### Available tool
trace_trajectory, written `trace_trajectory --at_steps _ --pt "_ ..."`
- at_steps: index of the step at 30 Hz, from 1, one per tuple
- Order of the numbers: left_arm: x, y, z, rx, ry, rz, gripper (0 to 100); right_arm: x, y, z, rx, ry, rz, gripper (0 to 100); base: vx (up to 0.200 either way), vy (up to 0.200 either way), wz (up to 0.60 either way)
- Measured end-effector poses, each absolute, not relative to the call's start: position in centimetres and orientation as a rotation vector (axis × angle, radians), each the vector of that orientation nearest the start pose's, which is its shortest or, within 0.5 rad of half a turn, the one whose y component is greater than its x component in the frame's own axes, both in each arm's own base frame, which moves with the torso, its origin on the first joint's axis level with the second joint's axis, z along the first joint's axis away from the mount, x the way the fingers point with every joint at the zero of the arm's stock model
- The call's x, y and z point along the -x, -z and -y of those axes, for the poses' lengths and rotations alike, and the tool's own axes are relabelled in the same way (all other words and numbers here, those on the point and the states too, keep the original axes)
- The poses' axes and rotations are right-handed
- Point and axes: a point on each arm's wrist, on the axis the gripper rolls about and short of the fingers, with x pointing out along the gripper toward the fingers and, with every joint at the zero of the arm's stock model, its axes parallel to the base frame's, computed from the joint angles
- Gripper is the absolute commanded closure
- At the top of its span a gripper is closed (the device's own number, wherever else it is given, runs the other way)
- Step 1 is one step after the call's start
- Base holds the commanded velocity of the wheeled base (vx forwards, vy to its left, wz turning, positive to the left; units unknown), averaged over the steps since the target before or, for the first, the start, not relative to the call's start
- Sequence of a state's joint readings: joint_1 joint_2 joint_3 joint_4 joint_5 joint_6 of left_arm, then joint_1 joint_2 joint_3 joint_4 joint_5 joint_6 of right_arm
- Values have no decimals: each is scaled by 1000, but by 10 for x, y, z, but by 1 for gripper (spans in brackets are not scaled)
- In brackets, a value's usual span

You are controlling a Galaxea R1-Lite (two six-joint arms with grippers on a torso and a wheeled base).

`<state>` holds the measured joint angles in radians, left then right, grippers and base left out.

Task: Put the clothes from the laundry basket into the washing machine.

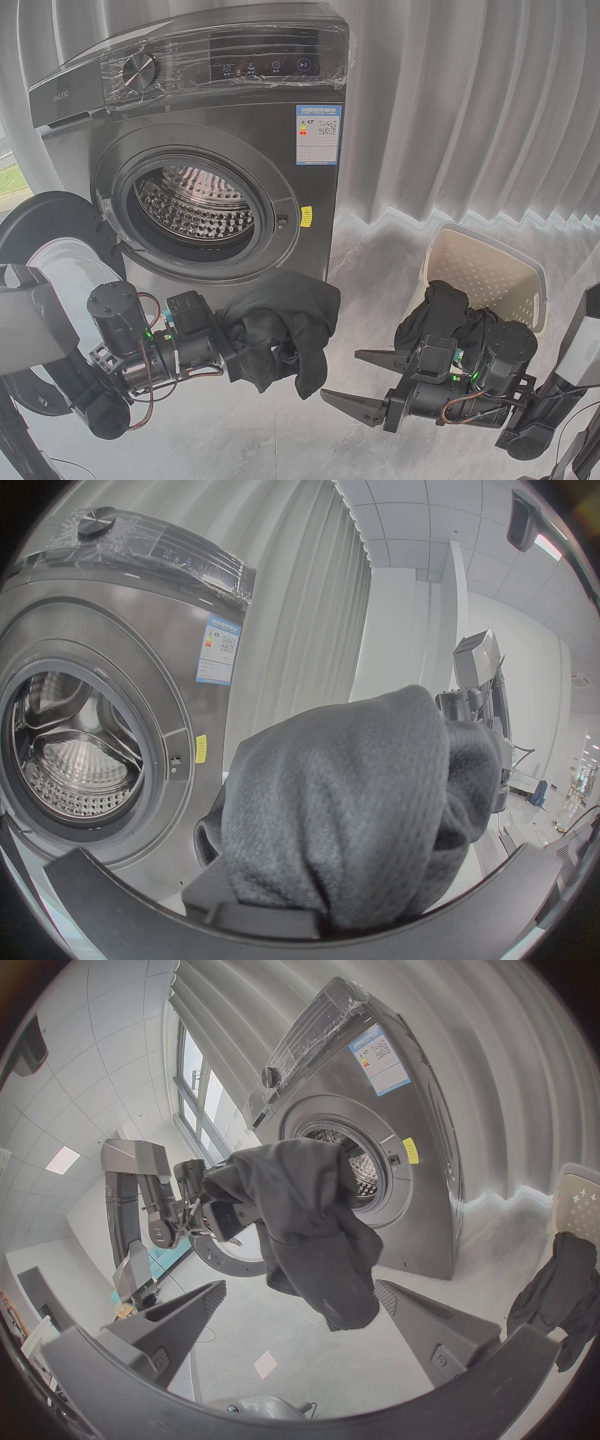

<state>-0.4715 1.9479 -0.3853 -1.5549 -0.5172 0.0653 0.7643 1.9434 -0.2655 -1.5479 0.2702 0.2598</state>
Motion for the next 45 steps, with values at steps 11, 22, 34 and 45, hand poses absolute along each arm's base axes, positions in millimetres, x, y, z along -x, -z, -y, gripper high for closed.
trace_trajectory --at_steps 11,22,34,45 --pt "-244 -118 124 -49 901 55 100 -190 -83 -180 -196 -979 -268 0 0 0 0" --pt "-242 -118 117 -41 658 33 100 -191 -86 -180 -199 -980 -254 0 0 0 0" --pt "-241 -112 116 -15 541 -5 100 -192 -88 -181 -204 -982 -243 0 0 0 0" --pt "-246 -105 117 -19 516 -30 100 -192 -93 -180 -209 -983 -223 0 91 0 0"
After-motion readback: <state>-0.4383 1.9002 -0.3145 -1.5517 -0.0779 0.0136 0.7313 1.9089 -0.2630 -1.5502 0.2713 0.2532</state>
